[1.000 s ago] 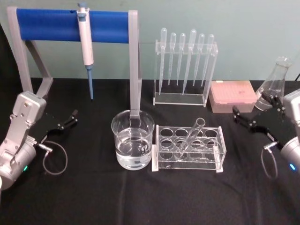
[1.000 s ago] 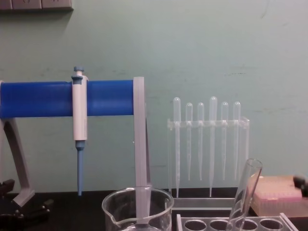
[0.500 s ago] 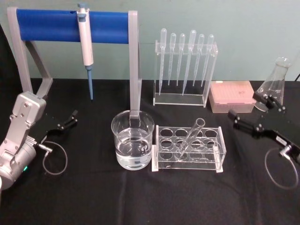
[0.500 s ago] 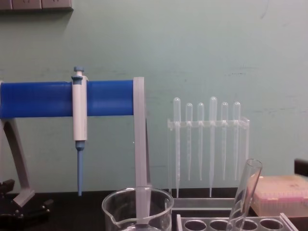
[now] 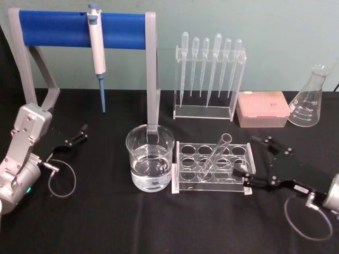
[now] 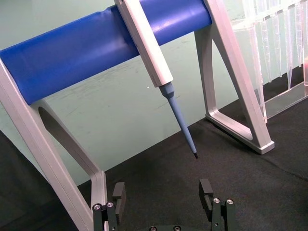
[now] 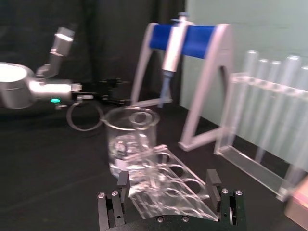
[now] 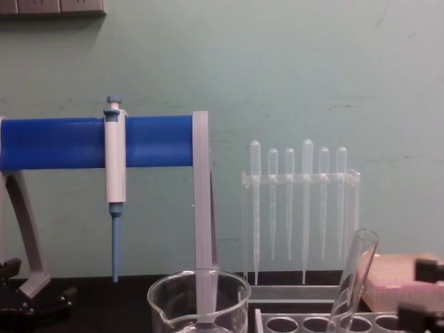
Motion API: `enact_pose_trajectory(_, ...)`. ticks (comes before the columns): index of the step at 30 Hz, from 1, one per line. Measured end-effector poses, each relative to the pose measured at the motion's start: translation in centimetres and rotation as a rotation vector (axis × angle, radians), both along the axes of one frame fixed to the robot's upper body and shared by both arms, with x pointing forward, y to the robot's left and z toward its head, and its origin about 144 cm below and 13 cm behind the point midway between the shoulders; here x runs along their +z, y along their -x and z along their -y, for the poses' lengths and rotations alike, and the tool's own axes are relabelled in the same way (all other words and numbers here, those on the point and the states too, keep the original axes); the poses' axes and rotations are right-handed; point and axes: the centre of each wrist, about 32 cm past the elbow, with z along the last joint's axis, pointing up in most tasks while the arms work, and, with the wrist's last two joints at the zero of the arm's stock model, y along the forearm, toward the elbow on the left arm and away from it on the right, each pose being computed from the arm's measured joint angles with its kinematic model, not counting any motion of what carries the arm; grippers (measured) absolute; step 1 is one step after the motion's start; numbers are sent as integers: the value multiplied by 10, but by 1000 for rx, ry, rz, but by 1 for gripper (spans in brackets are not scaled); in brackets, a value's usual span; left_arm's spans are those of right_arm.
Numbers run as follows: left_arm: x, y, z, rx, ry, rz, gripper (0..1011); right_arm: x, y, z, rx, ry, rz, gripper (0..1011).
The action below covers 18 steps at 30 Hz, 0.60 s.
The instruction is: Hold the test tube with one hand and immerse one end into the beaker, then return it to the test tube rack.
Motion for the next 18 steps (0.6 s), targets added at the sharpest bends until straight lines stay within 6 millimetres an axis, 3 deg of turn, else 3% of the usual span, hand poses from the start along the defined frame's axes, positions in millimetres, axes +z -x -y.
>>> enact_pose_trajectory(18,0,0,0,0,0,0,1000,-2,-31,-36,100,-19,7,1003)
